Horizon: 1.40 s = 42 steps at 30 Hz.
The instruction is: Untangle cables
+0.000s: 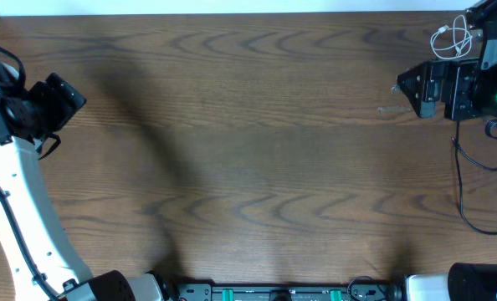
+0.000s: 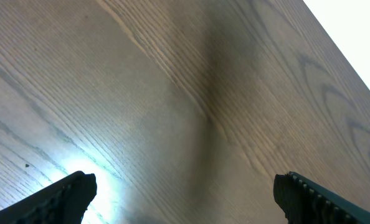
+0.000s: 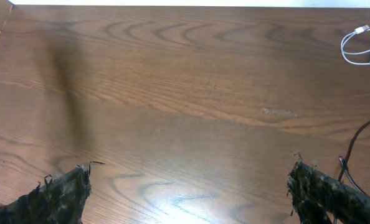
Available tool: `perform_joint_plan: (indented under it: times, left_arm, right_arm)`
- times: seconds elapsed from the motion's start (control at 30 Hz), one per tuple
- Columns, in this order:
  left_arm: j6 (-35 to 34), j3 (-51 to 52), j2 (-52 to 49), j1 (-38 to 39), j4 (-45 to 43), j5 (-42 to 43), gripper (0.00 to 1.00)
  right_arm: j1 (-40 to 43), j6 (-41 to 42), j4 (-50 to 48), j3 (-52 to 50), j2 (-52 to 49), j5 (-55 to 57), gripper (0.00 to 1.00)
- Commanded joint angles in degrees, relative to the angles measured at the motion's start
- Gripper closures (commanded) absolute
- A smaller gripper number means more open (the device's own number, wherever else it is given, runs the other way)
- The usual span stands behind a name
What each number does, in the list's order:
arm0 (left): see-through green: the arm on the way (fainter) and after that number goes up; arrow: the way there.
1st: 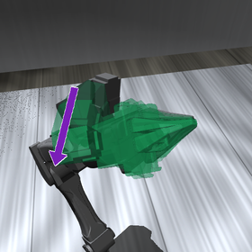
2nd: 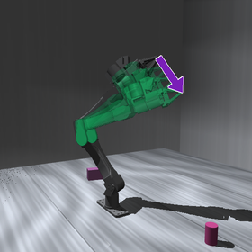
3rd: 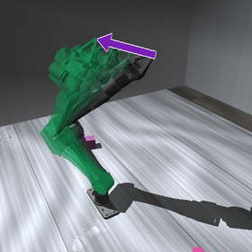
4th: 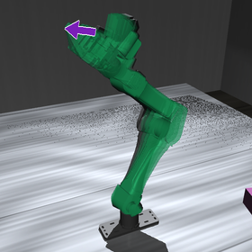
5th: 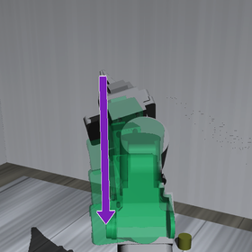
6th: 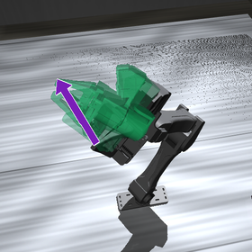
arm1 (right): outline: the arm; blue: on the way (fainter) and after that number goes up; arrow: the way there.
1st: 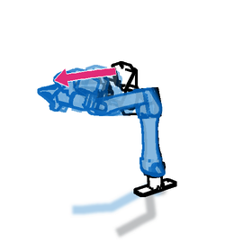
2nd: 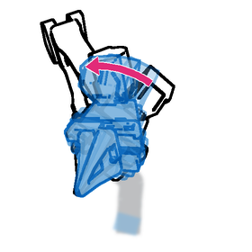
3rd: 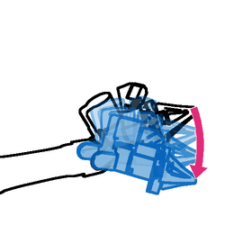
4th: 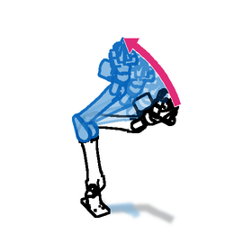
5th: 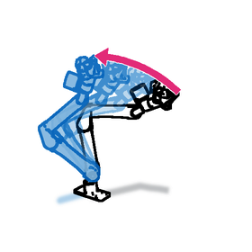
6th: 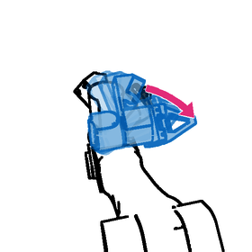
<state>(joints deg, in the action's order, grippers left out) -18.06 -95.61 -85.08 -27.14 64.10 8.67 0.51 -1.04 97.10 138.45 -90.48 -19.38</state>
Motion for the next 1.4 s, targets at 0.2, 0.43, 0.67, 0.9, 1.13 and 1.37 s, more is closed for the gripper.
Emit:
perform_joint_plan:
  times: [0.2,0.43,0.67,0.9,1.13,1.37]
  left_arm:
    - [-0.2,-0.2,-0.4,0.2,0.2,-0.2,0.04]
    - [-0.2,-0.2,-0.4,0.2,0.2,-0.2,0.04]
    - [-0.2,-0.2,-0.4,0.2,0.2,-0.2,0.04]
    - [-0.2,-0.2,-0.4,0.2,0.2,-0.2,0.04]
    - [-0.2,-0.2,-0.4,0.2,0.2,-0.2,0.04]
    - [-0.2,-0.2,-0.4,0.2,0.2,-0.2,0.04]
  right_arm:
    - [-0.6,0.5,-0.3,0.5,2.0,3.8,0.01]
    - [-0.6,0.5,-12.3,-6.7,7.7,6.6,0.01]
    - [-0.6,-2.3,-39.5,-30.3,19.5,6.6,0.01]
    - [-0.1,-4.2,-64.7,-57.1,33.4,7.1,0.01]
    - [0.7,-5.5,-80.4,-80.7,46.7,7.1,0.01]
    - [0.7,-5.9,-95.2,-101.7,59.4,7.2,0.01]
